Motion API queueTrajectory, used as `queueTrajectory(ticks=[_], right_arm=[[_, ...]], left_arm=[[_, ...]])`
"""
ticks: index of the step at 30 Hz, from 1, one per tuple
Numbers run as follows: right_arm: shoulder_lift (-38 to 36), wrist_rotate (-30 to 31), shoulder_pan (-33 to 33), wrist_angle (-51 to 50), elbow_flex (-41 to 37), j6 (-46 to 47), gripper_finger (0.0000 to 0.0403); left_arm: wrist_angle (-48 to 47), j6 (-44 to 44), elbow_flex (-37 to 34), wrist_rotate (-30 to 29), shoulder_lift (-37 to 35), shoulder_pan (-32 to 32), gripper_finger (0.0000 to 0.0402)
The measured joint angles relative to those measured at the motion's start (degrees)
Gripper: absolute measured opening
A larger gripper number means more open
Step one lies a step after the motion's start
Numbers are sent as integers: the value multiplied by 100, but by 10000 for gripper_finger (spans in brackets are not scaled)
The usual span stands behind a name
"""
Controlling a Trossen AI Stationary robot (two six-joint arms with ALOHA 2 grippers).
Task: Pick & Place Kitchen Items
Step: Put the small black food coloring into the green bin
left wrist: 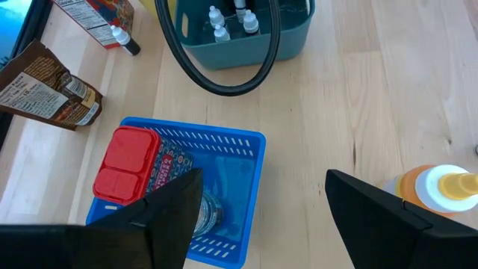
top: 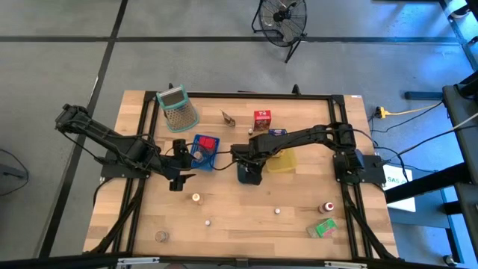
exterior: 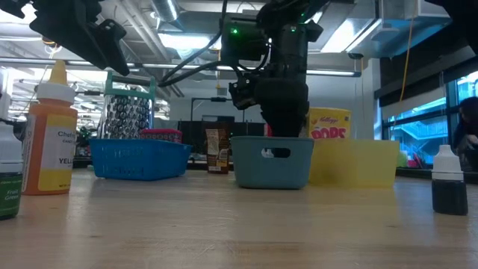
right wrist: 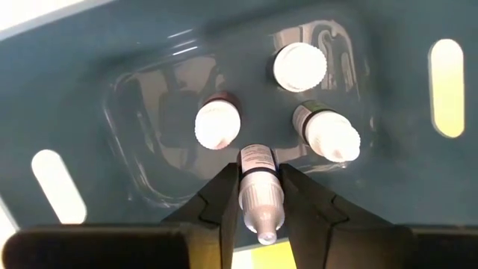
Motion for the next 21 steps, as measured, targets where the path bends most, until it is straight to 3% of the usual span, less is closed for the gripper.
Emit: queueTrajectory(ticks=[21], right_arm=[[-2,-4,0,-10,0,131,96]], left_arm=[[-2,-2,0,0,-2,0,279]])
